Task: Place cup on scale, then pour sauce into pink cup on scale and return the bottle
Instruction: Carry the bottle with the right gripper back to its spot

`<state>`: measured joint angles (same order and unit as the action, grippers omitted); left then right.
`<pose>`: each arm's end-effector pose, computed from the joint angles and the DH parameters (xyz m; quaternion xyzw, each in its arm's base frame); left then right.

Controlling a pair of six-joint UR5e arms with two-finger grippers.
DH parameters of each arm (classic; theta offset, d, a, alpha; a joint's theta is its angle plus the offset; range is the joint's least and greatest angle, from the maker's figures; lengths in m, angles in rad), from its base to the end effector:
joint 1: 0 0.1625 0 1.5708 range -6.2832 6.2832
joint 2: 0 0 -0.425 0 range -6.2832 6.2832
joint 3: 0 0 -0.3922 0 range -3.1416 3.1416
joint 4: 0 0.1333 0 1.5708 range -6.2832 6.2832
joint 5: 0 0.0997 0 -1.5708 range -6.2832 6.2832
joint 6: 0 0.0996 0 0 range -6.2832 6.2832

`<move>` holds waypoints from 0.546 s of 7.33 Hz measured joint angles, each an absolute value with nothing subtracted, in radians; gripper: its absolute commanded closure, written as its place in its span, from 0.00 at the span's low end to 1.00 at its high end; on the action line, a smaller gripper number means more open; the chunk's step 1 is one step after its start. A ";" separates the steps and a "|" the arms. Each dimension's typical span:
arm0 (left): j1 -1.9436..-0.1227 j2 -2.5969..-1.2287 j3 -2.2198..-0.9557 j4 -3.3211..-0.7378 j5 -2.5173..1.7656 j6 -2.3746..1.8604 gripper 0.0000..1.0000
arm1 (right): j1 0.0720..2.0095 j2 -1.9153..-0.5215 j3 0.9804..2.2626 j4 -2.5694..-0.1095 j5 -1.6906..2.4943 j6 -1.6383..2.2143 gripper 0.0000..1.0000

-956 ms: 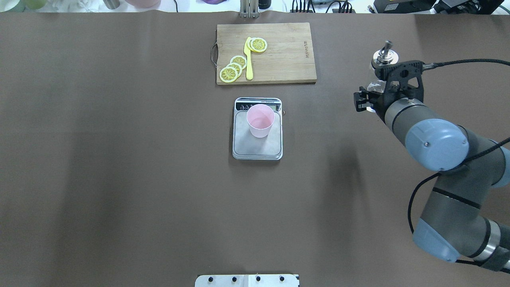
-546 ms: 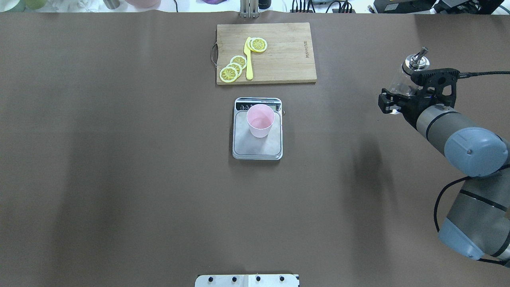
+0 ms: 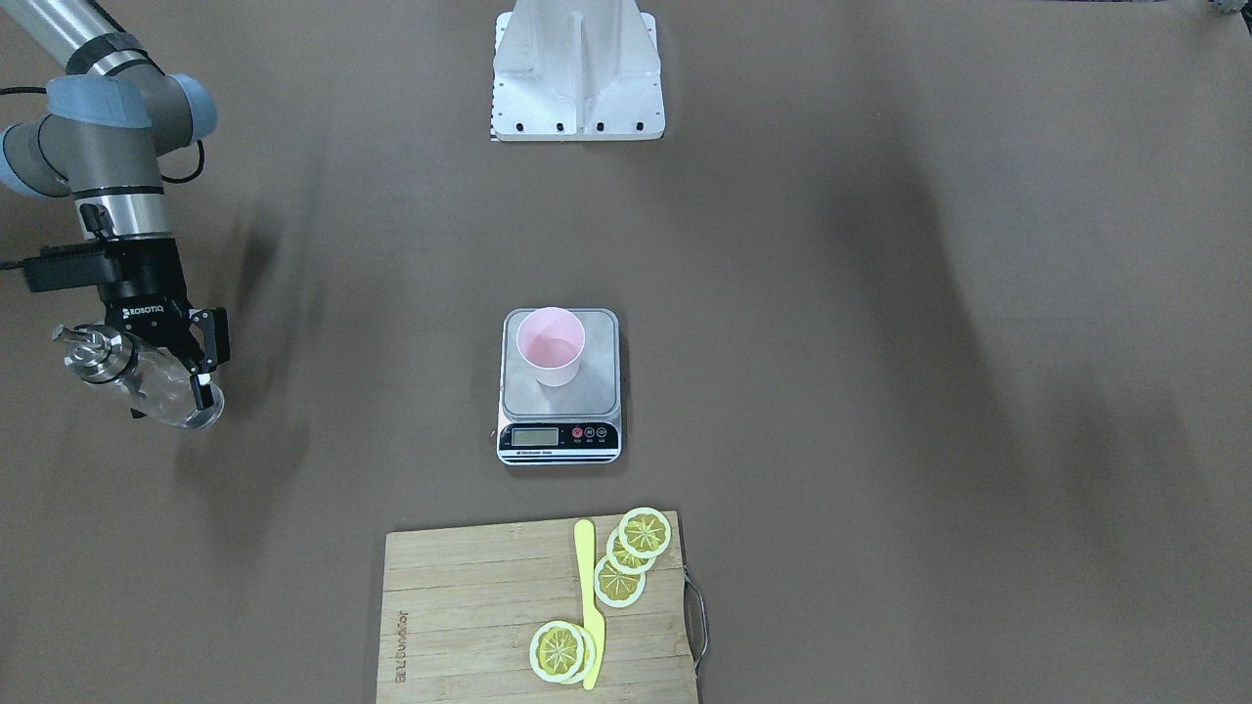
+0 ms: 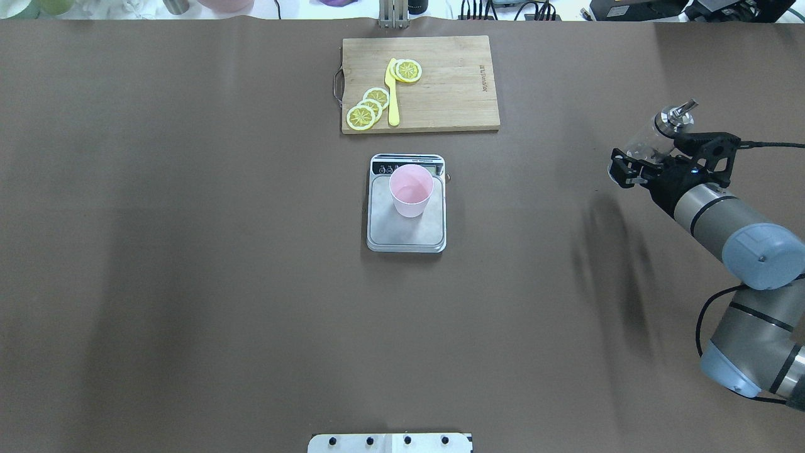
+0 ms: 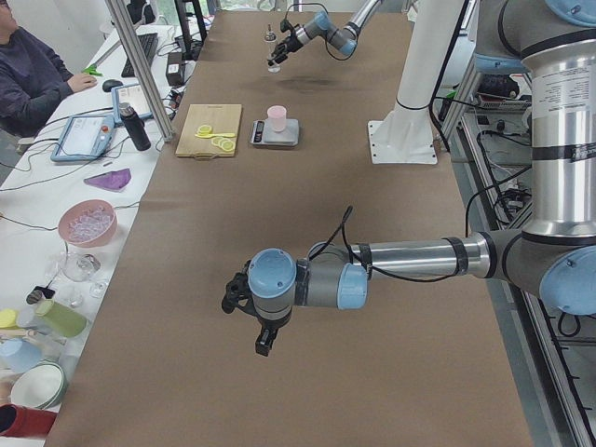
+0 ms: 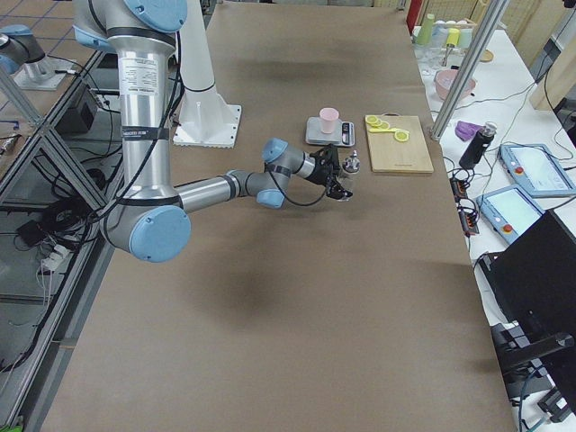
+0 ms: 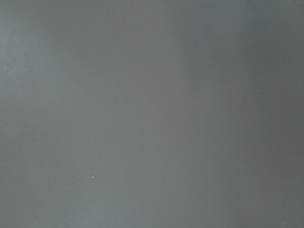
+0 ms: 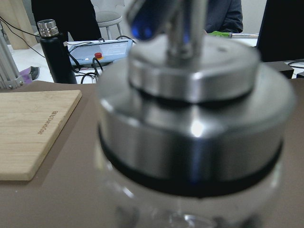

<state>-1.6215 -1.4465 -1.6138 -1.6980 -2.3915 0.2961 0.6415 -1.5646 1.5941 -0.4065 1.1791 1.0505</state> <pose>-0.0827 -0.4373 0.6793 0.0895 0.3892 0.1213 0.9087 -0.3117 -0.4466 0.5171 0.4371 -0.3726 0.1583 0.8032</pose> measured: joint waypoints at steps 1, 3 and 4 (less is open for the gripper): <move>-1.621 -1.447 -1.614 -1.698 -2.391 0.296 0.02 | 0.642 -1.565 1.548 -0.361 1.174 1.053 1.00; -1.620 -1.447 -1.613 -1.699 -2.391 0.296 0.02 | 0.643 -1.570 1.514 -0.340 1.159 1.052 1.00; -1.619 -1.447 -1.613 -1.699 -2.391 0.296 0.02 | 0.643 -1.579 1.510 -0.342 1.155 1.052 1.00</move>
